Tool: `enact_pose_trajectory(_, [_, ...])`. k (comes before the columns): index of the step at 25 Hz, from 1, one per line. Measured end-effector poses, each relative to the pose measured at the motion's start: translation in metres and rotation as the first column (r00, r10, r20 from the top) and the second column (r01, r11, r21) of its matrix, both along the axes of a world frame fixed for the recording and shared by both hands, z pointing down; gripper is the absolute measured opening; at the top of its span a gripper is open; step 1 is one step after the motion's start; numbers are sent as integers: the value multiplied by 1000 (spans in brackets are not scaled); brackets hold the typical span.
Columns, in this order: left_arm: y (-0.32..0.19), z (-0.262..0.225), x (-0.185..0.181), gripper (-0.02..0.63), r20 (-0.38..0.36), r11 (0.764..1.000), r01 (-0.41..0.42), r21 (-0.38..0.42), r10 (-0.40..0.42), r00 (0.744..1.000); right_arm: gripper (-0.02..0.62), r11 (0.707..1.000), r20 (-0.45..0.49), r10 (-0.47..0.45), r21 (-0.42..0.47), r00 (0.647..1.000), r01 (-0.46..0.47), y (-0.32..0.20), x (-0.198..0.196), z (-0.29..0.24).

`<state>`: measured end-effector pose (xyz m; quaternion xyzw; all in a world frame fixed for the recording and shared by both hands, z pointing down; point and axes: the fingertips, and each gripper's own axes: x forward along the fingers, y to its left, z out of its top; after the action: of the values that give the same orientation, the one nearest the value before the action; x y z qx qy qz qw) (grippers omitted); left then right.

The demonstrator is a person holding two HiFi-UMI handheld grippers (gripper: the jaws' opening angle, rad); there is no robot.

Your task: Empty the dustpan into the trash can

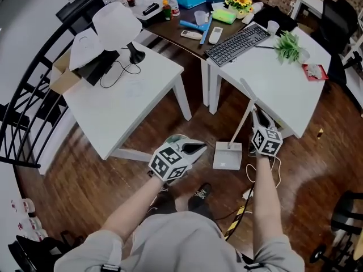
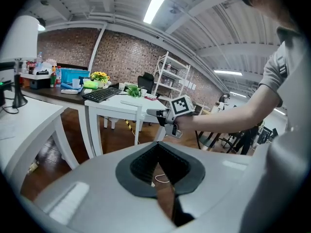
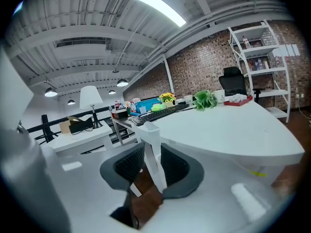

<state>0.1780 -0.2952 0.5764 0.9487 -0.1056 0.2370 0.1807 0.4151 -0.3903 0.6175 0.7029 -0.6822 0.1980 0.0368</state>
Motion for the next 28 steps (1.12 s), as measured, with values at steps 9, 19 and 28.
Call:
enact_pose_trajectory(9, [-31,-44,3,6,-133,998,43,36,-38,990,53,996,-1,-53,73,999,53,50,-66,-68])
enact_pose_trajectory(19, [-50,-127,-17,6,-304,996,40,85,-12,952,5,972,-35,-99,209,994,104,68,-144,-181])
enact_pose_trajectory(28, [-60,-157,-38,6,-334,992,0,128,43,942,5,950,-42,-179,253,983,184,57,-204,-224])
